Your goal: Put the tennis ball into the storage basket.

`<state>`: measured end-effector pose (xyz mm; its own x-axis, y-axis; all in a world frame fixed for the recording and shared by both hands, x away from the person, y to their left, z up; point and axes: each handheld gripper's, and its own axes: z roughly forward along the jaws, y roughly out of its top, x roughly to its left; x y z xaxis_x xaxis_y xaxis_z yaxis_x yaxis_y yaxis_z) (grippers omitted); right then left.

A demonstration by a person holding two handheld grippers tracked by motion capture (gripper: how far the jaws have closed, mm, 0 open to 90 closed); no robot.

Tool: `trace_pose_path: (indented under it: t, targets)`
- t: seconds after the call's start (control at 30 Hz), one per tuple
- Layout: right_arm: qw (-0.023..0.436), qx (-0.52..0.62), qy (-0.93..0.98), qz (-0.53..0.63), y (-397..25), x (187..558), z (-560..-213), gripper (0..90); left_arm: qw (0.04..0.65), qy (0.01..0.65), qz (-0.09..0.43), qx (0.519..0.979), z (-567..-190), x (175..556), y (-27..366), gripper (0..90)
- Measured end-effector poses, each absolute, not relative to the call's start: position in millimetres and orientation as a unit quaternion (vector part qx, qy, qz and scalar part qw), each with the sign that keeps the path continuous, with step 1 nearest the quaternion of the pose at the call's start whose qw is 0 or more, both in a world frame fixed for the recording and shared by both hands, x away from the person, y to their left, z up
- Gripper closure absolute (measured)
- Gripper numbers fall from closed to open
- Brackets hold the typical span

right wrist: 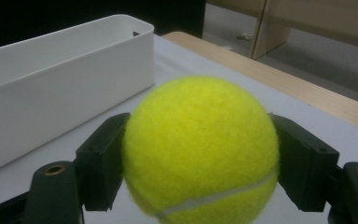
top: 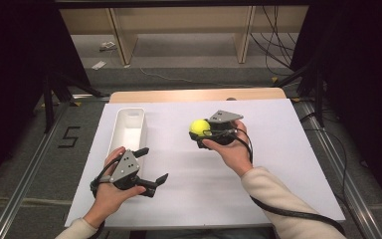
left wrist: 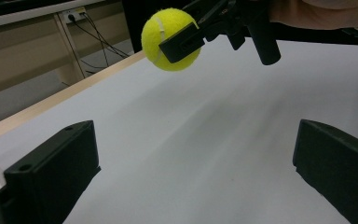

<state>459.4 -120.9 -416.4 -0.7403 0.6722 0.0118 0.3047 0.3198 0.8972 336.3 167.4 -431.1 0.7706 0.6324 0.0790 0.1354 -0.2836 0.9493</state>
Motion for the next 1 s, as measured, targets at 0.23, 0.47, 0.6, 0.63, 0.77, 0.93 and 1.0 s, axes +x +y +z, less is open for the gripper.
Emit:
trace_pose_path:
  t: [0.23,0.47,0.6,0.63,0.77,0.93,1.0]
  targets:
    - [0.183,0.306,0.792,0.495,-118.5,458.3,-417.1,26.6,0.544,0.251,0.229,0.767,-431.1,336.3,167.5,0.0]
    - [0.182,0.305,0.792,0.496,-116.7,457.1,-416.9,26.6,0.544,0.250,0.228,0.768,-431.1,336.2,167.4,0.0]
    - [0.181,0.303,0.793,0.497,-115.8,456.8,-416.9,26.6,0.544,0.251,0.228,0.768,-431.3,336.2,167.4,0.0]
    - [0.181,0.304,0.792,0.497,-115.5,456.7,-417.0,26.6,0.544,0.250,0.228,0.768,-431.4,336.3,167.3,0.0]
    - [0.178,0.302,0.794,0.497,-113.9,455.8,-417.7,26.6,0.544,0.250,0.228,0.768,-431.3,336.4,167.3,0.0]
    - [0.176,0.300,0.795,0.497,-112.0,455.2,-418.4,26.6,0.544,0.250,0.228,0.767,-431.1,336.3,167.5,0.0]
    - [0.176,0.300,0.795,0.497,-111.7,455.0,-418.3,26.7,0.544,0.249,0.229,0.768,-430.9,336.2,167.4,0.0]
